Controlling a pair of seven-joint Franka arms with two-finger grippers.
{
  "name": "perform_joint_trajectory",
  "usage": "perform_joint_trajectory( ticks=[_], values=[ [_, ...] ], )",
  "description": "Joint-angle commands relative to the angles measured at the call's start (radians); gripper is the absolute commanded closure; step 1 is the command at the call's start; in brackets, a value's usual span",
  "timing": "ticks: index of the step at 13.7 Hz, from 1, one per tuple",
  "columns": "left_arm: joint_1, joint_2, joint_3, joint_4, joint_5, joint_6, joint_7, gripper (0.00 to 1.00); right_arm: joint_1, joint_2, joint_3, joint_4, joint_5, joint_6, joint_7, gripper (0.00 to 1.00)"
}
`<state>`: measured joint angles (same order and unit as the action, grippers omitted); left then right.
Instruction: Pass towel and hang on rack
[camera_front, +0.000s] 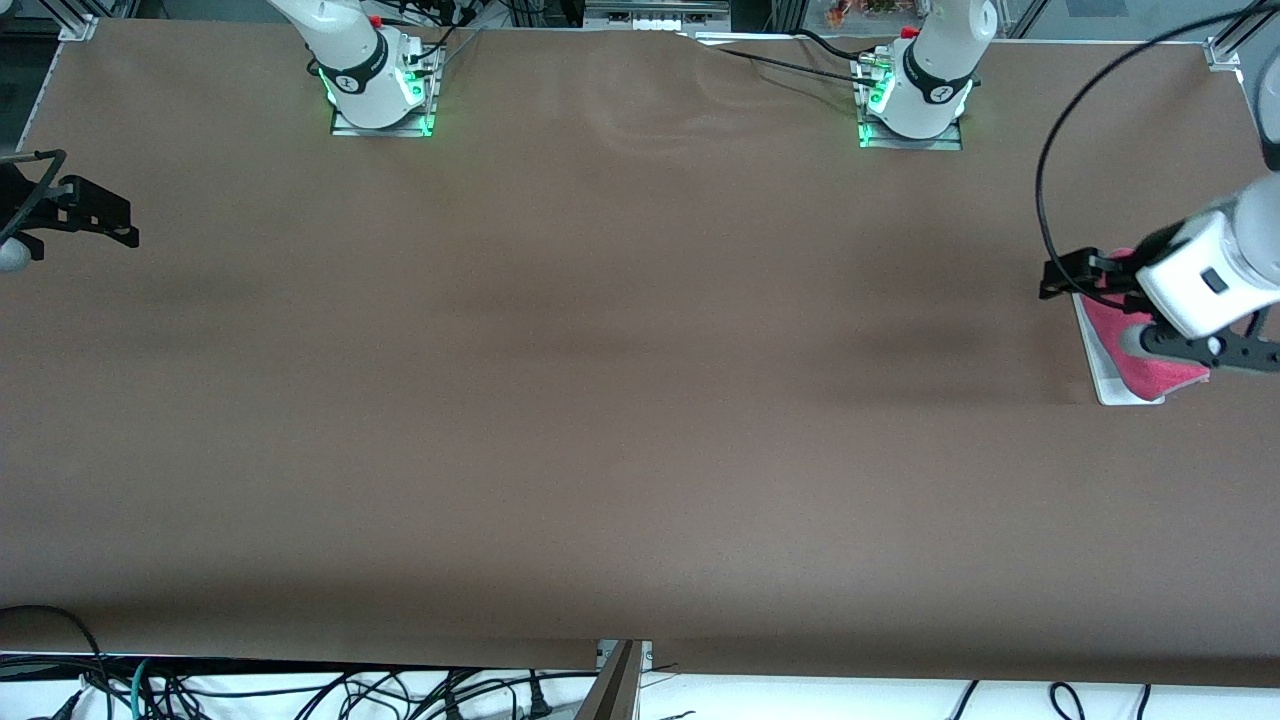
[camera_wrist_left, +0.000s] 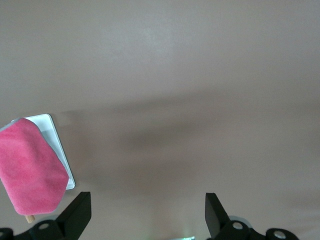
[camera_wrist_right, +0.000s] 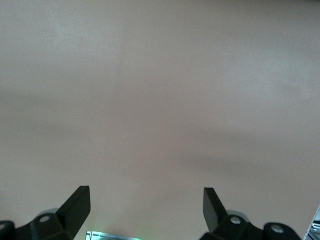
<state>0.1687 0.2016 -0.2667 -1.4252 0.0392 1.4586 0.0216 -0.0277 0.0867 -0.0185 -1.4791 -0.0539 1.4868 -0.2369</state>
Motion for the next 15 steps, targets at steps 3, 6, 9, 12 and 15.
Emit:
perform_joint_trajectory(
  ticks=[3, 6, 9, 12, 15],
  values=[
    [-0.176, -0.209, 0.295, -0.268, -0.111, 0.150, -0.040, 0.00, -0.012, -0.007, 0.008, -0.009, 0.016, 0.010, -0.013, 0.00],
    [-0.198, -0.211, 0.328, -0.274, -0.108, 0.177, -0.045, 0.00, -0.012, -0.007, 0.008, -0.009, 0.016, 0.010, -0.013, 0.00],
    [-0.199, -0.221, 0.328, -0.314, -0.082, 0.255, -0.031, 0.00, -0.012, -0.007, 0.008, -0.009, 0.020, 0.013, -0.013, 0.00],
    [-0.199, -0.220, 0.328, -0.314, -0.070, 0.253, -0.031, 0.00, -0.012, -0.007, 0.008, -0.009, 0.026, 0.013, -0.012, 0.00],
    [-0.202, -0.220, 0.327, -0.314, -0.058, 0.250, -0.032, 0.00, -0.012, -0.007, 0.008, -0.009, 0.026, 0.013, -0.010, 0.00]
  ],
)
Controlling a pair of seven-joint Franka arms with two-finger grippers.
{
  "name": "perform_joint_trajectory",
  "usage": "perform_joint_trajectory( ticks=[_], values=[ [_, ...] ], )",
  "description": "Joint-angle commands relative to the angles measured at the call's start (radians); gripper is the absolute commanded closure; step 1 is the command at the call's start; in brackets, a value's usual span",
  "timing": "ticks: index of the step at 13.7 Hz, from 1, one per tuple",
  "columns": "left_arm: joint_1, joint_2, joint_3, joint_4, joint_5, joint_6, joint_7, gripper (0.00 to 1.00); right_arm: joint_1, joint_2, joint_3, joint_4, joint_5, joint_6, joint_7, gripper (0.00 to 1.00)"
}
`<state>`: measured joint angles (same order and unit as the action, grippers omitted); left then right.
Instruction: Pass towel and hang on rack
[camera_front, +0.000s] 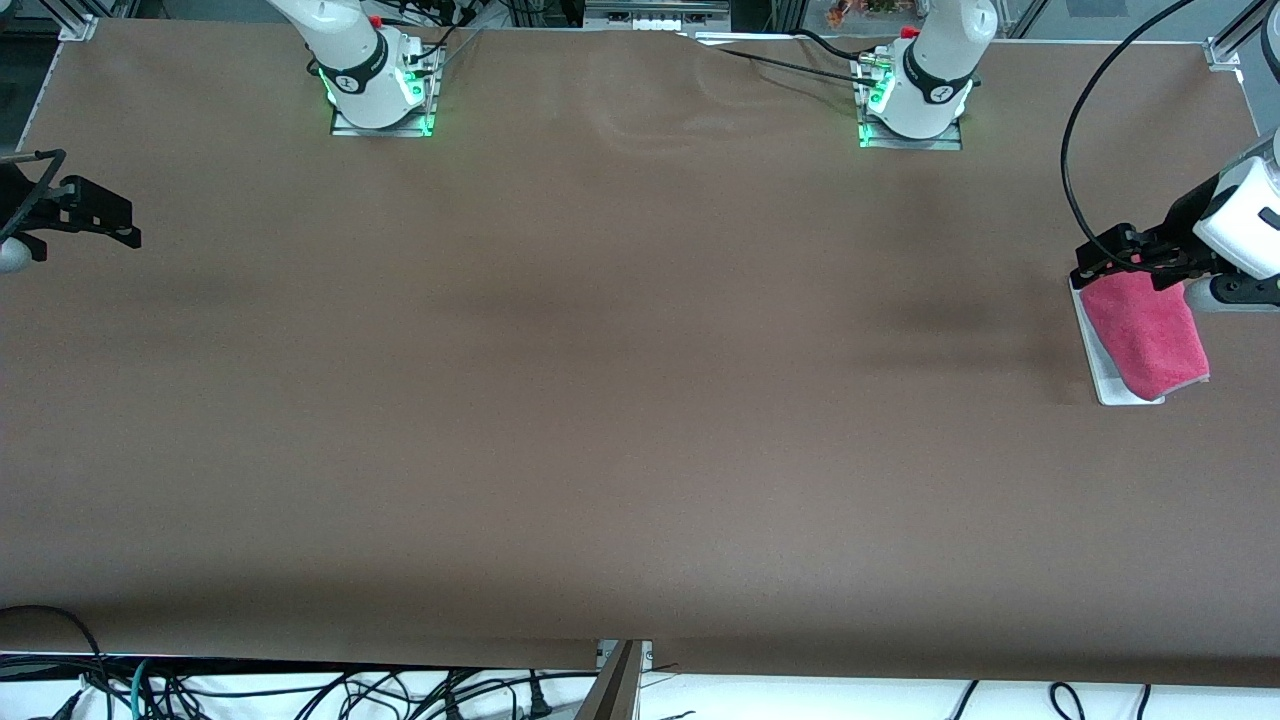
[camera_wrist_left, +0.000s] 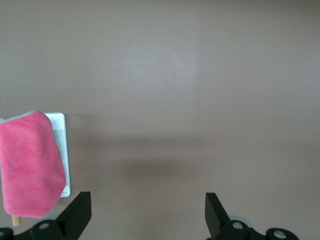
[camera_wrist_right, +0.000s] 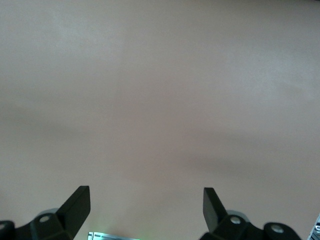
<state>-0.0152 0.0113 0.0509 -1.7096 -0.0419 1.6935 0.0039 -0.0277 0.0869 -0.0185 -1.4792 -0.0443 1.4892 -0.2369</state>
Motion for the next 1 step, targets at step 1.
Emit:
perform_joint_trajectory(
  ticks=[1],
  values=[
    [-0.019, -0.030, 0.007, -0.030, 0.025, 0.012, -0.016, 0.00, -0.012, -0.007, 0.008, -0.009, 0.017, 0.011, -0.010, 0.00]
  ],
)
